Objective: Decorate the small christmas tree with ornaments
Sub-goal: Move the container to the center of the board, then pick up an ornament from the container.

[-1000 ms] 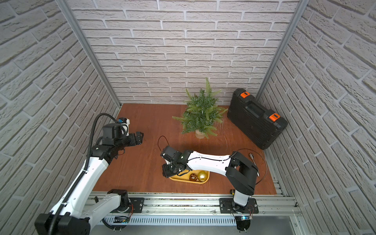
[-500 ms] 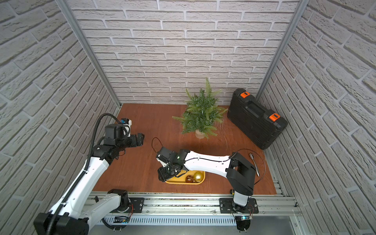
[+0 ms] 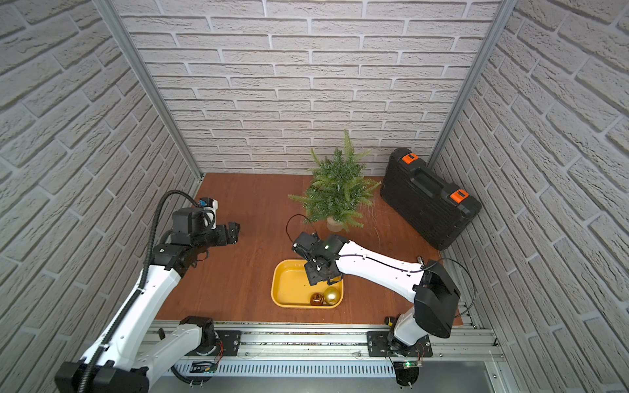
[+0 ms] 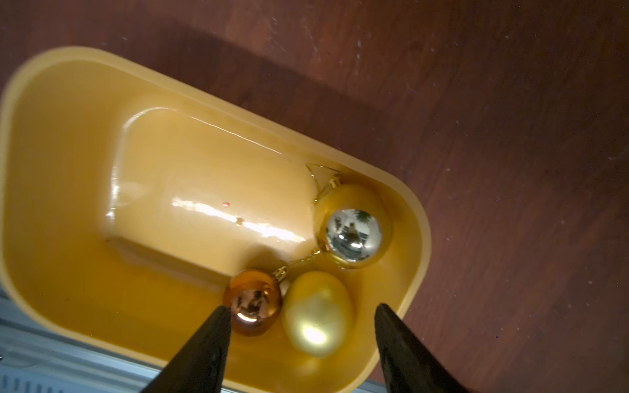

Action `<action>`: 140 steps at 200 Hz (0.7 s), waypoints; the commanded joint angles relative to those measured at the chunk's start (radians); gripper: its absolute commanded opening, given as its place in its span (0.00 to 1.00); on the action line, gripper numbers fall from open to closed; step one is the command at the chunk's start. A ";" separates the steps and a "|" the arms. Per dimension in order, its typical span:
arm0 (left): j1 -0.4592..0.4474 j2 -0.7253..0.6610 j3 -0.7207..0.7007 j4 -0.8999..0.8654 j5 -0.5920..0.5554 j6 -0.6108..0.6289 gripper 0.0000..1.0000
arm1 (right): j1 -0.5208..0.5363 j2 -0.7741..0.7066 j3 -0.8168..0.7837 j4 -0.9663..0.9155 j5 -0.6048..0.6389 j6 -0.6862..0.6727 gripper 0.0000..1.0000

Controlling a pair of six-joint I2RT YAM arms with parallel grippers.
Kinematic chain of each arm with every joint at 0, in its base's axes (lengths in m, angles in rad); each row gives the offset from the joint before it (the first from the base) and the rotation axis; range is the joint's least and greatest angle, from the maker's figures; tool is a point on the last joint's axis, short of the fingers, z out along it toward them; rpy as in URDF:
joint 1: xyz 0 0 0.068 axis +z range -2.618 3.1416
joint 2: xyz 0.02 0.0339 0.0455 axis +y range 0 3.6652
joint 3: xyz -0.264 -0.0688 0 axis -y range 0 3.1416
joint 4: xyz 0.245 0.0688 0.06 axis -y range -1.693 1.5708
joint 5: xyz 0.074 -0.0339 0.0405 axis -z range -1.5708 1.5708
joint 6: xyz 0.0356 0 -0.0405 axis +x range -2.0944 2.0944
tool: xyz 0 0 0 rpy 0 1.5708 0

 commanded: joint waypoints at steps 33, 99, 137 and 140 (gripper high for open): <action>0.047 0.004 -0.013 0.040 0.064 -0.029 0.98 | -0.055 0.065 -0.024 0.004 0.032 -0.031 0.69; 0.063 0.014 -0.015 0.042 0.072 -0.030 0.98 | -0.069 0.151 -0.021 0.094 -0.019 -0.043 0.66; 0.070 0.020 -0.014 0.043 0.079 -0.033 0.98 | -0.072 0.173 -0.034 0.119 -0.023 -0.038 0.66; 0.070 0.021 -0.014 0.043 0.081 -0.033 0.98 | -0.072 0.175 -0.036 0.124 -0.024 -0.037 0.66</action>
